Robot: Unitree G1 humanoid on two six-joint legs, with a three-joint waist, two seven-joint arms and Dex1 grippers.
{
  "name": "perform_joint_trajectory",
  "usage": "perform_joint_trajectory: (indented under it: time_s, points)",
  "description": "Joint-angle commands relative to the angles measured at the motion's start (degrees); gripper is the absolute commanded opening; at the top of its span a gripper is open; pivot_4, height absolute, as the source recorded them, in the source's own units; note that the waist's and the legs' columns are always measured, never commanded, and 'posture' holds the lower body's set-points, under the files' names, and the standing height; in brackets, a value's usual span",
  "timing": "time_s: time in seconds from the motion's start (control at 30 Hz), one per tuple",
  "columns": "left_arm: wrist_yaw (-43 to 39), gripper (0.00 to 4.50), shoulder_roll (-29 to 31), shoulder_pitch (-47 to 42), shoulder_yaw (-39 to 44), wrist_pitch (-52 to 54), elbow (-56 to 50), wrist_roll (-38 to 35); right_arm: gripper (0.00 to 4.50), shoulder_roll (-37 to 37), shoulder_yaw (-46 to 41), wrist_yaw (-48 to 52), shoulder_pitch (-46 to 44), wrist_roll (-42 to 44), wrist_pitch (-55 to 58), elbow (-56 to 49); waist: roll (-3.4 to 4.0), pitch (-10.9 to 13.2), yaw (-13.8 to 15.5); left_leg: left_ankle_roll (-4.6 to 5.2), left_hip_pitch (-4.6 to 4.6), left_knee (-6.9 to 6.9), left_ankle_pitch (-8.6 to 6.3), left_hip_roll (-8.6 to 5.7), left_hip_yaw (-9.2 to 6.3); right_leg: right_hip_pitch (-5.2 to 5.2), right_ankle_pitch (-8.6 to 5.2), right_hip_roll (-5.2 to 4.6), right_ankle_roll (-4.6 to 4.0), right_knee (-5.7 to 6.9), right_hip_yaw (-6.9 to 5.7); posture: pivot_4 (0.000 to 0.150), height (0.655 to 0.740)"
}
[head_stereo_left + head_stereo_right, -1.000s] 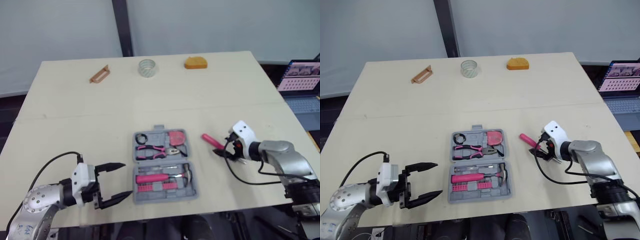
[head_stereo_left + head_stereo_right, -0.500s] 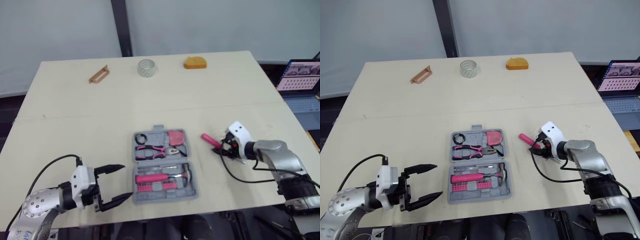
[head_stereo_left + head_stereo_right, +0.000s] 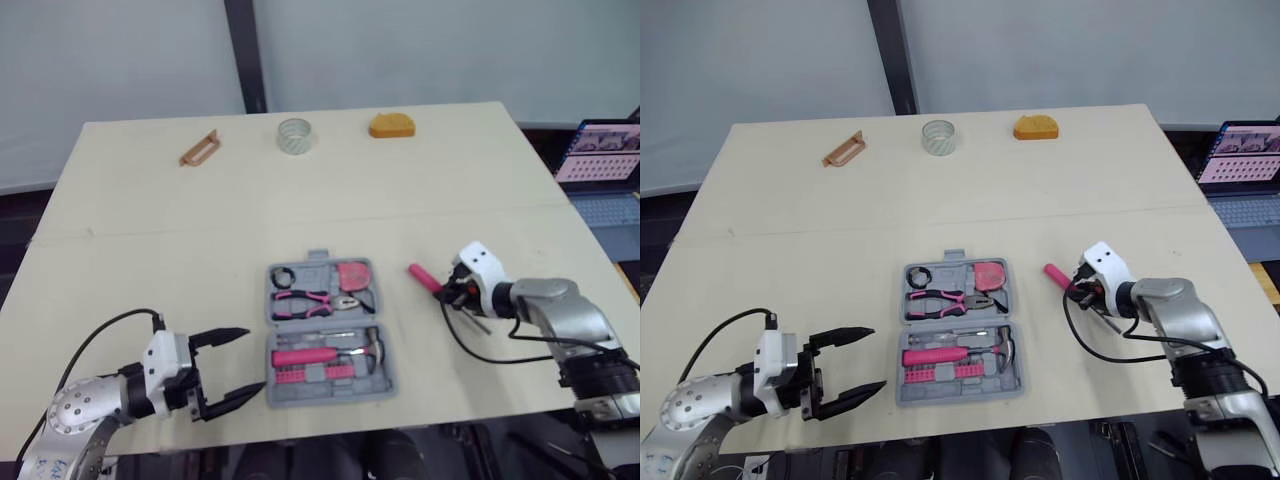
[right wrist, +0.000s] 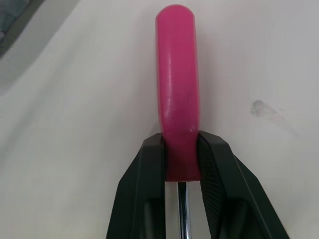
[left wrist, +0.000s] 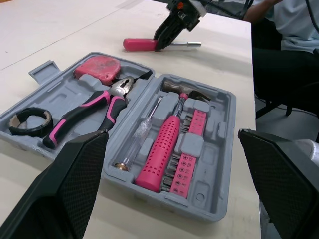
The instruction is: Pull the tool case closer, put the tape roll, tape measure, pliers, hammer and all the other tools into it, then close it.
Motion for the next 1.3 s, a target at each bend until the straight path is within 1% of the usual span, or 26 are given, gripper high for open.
perform_joint_trajectory:
  time_s: [0.03, 0.13, 0.2, 0.27, 0.37, 0.47, 0.6, 0.77, 1.03, 1.3]
  points:
    - [-1.82, 4.5, 1.06, 0.66, 2.23, -1.79, 0.9, -0.27, 0.42, -4.2, 0.12, 4.53, -0.1, 3.87, 7.77, -13.23, 0.0, 0.0, 0.01, 0.0, 0.0, 0.0, 0.0, 0.0, 0.0, 0.0, 0.0, 0.0, 0.0, 0.0, 0.0, 0.15, 0.74]
    - [-3.43, 4.5, 2.21, 0.95, 3.97, -2.98, 3.39, -0.14, 0.42, -8.09, 3.04, 7.74, -1.76, 8.44, 17.47, -26.24, 0.01, 0.01, -0.12, 0.0, 0.02, -0.04, 0.0, 0.03, -0.01, -0.01, 0.0, 0.02, 0.0, -0.01, -0.01, 0.15, 0.74]
    - [-4.1, 4.5, 2.58, 0.5, 4.61, -3.48, 4.89, -0.12, 0.42, -9.86, 5.88, 8.96, -4.19, 11.25, 23.25, -32.97, 0.01, 0.01, -0.25, 0.0, 0.02, -0.04, 0.0, 0.04, -0.01, -0.01, 0.0, 0.02, 0.0, -0.01, -0.01, 0.15, 0.74]
    - [-4.96, 4.5, 2.94, -0.16, 4.82, -4.04, 6.49, 0.15, 0.42, -8.51, 10.67, 8.87, -10.04, 14.84, 31.69, -38.71, 0.01, 0.01, -0.43, 0.0, 0.02, -0.04, 0.0, 0.04, -0.01, -0.02, 0.0, 0.01, 0.0, -0.01, 0.0, 0.15, 0.74]
    - [-5.95, 4.5, 3.28, -0.59, 4.73, -4.82, 7.75, 0.63, 0.42, -4.93, 16.27, 6.9, -17.12, 17.64, 39.75, -41.35, 0.01, 0.01, -0.64, -0.01, 0.0, -0.03, -0.01, 0.04, -0.03, -0.03, 0.0, 0.01, 0.0, 0.01, -0.02, 0.15, 0.74]
    - [-6.44, 4.5, 3.4, -0.84, 4.65, -5.14, 8.25, 0.8, 0.42, 0.24, 20.03, 5.01, -22.47, 20.0, 46.22, -40.22, 0.01, 0.01, -0.75, -0.01, -0.01, -0.03, -0.01, 0.03, -0.03, -0.04, 0.0, 0.0, -0.01, 0.02, -0.05, 0.15, 0.74]
    - [-7.39, 4.5, 4.06, 0.0, 5.41, -5.43, 8.01, 0.84, 0.42, 6.59, 28.73, 1.86, -26.01, 19.64, 46.52, -36.33, -0.02, -0.01, -1.08, -0.01, -0.04, -0.02, -0.01, 0.03, -0.04, -0.06, 0.0, 0.0, -0.01, 0.07, -0.08, 0.15, 0.74]
    - [-8.42, 4.5, 5.09, 3.03, 7.28, -5.09, 6.5, 0.02, 0.42, 11.11, 34.42, -0.11, -29.1, 20.22, 46.81, -33.56, -0.01, -0.01, -1.66, -0.02, -0.04, -0.05, -0.01, 0.04, -0.01, -0.18, 0.0, 0.0, -0.01, 0.17, -0.11, 0.15, 0.74]
    - [-10.27, 4.5, 6.04, 7.32, 9.74, -4.59, 4.74, -0.83, 0.42, 15.26, 41.31, -0.83, -30.48, 20.86, 45.06, -31.42, -0.04, -0.02, -2.09, -0.04, -0.06, -0.06, -0.03, 0.04, 0.06, -0.36, 0.0, -0.04, -0.01, 0.36, -0.12, 0.15, 0.74]
    - [-10.69, 4.5, 5.89, 9.15, 10.52, -4.32, 3.8, -0.41, 0.42, 18.81, 45.0, -0.94, -31.94, 20.07, 42.25, -26.84, -0.05, -0.03, -2.86, -0.05, -0.07, -0.13, -0.03, 0.04, 0.1, -0.49, 0.0, -0.04, -0.02, 0.43, -0.13, 0.15, 0.74]
